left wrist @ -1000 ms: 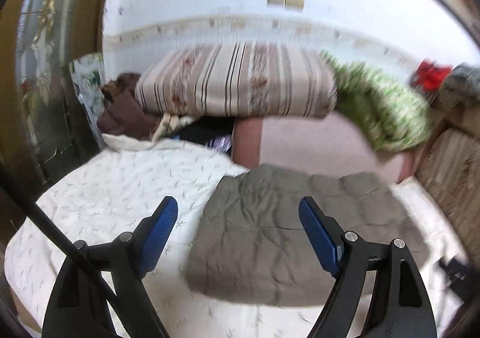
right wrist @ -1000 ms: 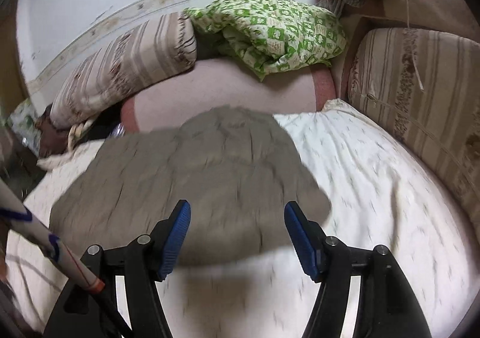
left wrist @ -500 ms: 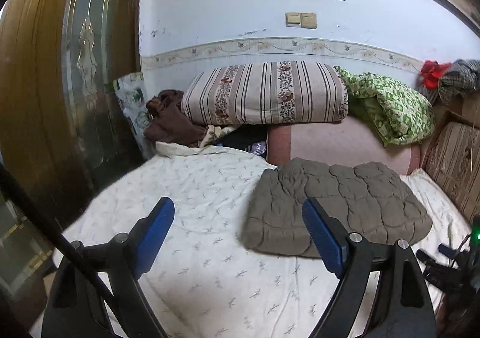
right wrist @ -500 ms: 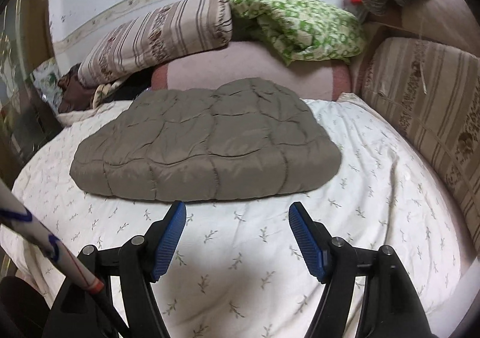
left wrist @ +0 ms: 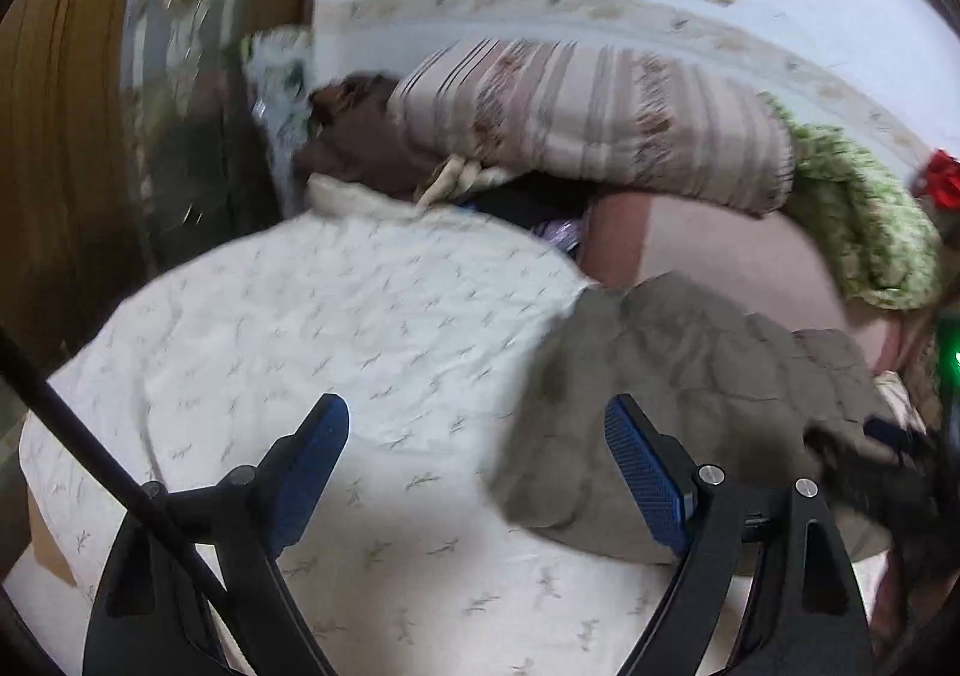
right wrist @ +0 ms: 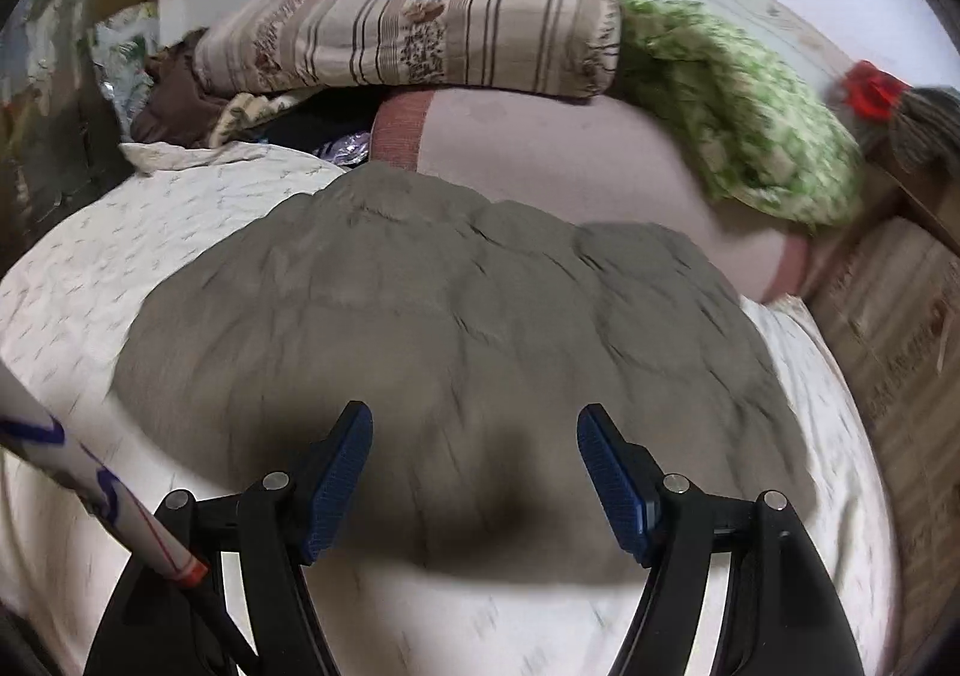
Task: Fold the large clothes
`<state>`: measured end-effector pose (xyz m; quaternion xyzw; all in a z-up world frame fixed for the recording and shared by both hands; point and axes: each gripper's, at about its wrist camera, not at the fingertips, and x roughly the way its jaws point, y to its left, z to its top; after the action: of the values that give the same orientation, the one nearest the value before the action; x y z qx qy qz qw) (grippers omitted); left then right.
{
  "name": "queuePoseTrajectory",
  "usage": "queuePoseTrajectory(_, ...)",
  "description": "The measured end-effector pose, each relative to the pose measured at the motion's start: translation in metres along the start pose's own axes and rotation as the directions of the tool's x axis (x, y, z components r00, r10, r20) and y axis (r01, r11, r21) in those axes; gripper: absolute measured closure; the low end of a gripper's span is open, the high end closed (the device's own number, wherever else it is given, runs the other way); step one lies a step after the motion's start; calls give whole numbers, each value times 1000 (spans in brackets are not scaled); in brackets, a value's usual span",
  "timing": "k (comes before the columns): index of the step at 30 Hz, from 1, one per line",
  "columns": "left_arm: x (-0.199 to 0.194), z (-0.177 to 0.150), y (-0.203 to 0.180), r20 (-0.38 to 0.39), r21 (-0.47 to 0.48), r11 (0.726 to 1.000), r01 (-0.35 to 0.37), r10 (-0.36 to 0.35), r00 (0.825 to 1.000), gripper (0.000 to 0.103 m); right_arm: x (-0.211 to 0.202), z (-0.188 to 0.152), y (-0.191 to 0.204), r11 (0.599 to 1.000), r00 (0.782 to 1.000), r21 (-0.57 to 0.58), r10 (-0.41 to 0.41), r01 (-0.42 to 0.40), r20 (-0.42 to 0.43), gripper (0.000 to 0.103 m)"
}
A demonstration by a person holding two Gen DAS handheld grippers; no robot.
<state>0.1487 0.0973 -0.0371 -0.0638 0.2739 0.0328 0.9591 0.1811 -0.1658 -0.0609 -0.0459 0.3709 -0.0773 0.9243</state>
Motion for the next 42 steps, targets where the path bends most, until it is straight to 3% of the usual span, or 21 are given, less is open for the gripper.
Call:
queuePoseTrajectory(5, 16, 9, 16, 6, -22, 999, -39, 39, 999, 16, 91, 47, 26, 995, 995, 95, -24, 34, -100, 28)
queuePoseTrajectory(8, 23, 11, 23, -28, -61, 998, -2, 1, 1000, 16, 135, 58, 27, 984, 984, 122, -116, 133, -137, 23)
queuePoseTrajectory(12, 26, 12, 27, -37, -69, 997, -24, 22, 999, 16, 168, 69, 26, 967, 958, 59, -235, 247, -164, 13)
queuePoseTrajectory(15, 26, 11, 34, -54, -81, 995, -64, 59, 997, 16, 157, 77, 31, 967, 954, 11, -249, 254, -169, 19)
queuePoseTrajectory(16, 25, 10, 39, -62, -92, 993, -77, 72, 995, 16, 144, 78, 35, 973, 963, 9, -226, 229, -146, 25)
queuePoseTrajectory(19, 24, 10, 53, -81, -143, 986, -85, 74, 994, 17, 98, 68, 51, 996, 994, 22, -89, 90, -62, 25)
queuePoseTrajectory(23, 27, 8, 59, -93, -173, 982, -81, 65, 994, 17, 92, 48, 83, 1000, 996, 24, 18, -16, -92, 25)
queuePoseTrajectory(26, 27, 8, 50, -82, -136, 986, -99, 88, 993, 17, 121, 44, 98, 999, 993, 15, -40, 42, -109, 17)
queuePoseTrajectory(29, 22, 6, 44, -59, -98, 988, -116, 111, 992, 16, 126, 52, 98, 998, 990, 7, -59, 61, -128, 18)
queuePoseTrajectory(31, 20, 7, 40, -46, -82, 990, -117, 113, 993, 16, 110, 60, 82, 999, 993, 50, -6, 12, -117, 20)
queuePoseTrajectory(33, 21, 6, 38, -51, -79, 991, -108, 104, 993, 16, 99, 63, 57, 998, 996, 46, -42, 46, -81, 20)
queuePoseTrajectory(35, 24, 5, 35, -64, -72, 992, -105, 100, 993, 17, 104, 61, 28, 995, 991, 40, -90, 95, -98, 20)
queuePoseTrajectory(39, 25, 4, 29, -46, -43, 990, -137, 135, 990, 16, 125, 43, -78, 967, 964, 155, -169, 203, -203, 20)
queuePoseTrajectory(41, 25, 3, 24, -30, -28, 987, -161, 160, 987, 16, 119, 34, -124, 942, 959, 242, -179, 231, -220, 20)
queuePoseTrajectory(42, 25, 3, 23, -28, -23, 986, -165, 164, 986, 16, 115, 29, -151, 918, 946, 281, -211, 278, -246, 20)
